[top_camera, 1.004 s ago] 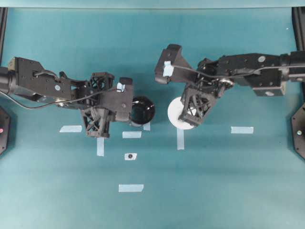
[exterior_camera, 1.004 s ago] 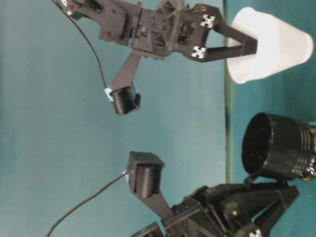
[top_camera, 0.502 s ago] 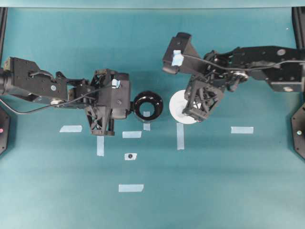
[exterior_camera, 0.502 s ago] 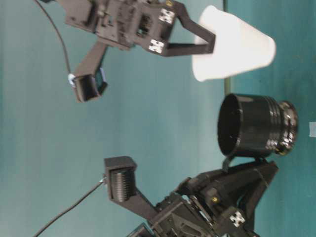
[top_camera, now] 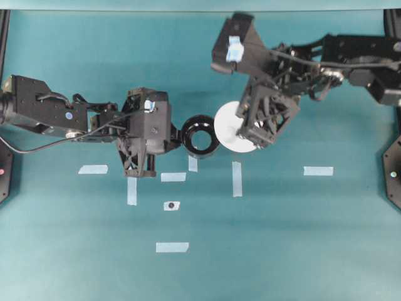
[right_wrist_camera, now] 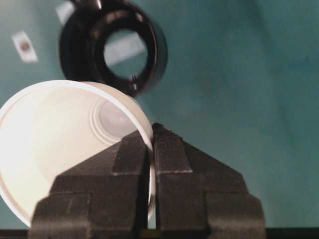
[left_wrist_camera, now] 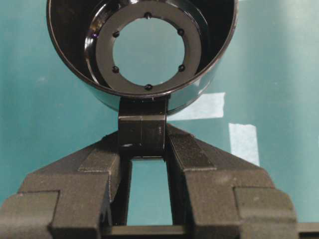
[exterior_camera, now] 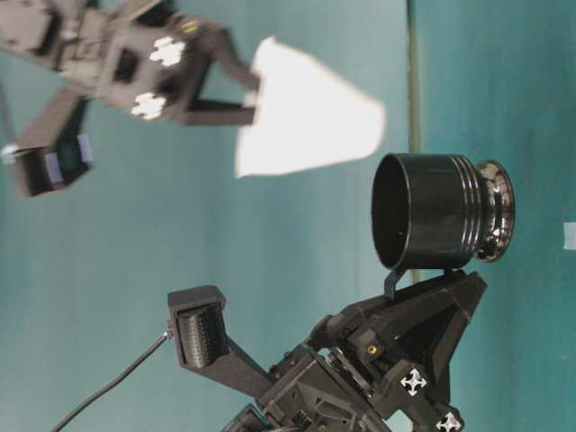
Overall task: Holding the cup holder with the left arm, the right arm places the cup into the cup holder.
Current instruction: 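Move the white cup with right gripper into the held black holder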
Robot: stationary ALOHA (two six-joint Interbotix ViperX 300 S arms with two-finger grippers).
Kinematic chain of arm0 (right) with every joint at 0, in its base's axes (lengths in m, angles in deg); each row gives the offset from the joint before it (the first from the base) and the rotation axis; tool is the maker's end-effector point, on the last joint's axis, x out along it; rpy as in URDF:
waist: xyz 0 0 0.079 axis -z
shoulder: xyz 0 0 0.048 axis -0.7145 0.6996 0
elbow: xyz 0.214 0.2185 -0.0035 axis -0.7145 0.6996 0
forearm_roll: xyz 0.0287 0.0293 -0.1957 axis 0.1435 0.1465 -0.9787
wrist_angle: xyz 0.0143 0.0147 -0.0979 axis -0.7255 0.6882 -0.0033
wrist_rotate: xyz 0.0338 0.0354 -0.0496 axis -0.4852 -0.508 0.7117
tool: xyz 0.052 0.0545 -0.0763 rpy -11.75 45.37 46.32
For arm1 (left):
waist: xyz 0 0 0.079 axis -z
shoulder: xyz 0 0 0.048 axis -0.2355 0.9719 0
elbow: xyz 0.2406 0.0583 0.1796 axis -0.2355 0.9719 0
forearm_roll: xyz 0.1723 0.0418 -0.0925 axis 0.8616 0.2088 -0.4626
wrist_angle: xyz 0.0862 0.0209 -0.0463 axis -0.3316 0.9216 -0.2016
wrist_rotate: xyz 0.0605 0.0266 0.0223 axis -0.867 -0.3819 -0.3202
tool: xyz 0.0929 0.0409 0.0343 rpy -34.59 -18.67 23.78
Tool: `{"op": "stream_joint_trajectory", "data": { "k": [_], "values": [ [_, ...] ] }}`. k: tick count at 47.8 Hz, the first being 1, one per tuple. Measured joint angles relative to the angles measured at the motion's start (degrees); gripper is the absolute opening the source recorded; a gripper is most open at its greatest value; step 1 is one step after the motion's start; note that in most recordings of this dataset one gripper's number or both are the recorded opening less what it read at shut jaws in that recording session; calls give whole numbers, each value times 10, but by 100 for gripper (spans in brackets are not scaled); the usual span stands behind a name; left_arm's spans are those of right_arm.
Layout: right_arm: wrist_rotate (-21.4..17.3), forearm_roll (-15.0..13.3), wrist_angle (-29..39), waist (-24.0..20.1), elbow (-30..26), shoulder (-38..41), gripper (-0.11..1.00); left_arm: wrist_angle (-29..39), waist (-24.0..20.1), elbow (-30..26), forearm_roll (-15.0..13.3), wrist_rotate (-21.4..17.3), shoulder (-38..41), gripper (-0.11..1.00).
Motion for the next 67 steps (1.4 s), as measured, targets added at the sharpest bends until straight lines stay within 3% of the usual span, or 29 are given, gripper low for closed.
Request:
{"op": "stream_joint_trajectory", "data": {
  "k": [67],
  "values": [
    [-1, -1, -45, -4, -25, 85, 3, -1, 8, -28, 0, 1, 8, 23]
  ]
}}
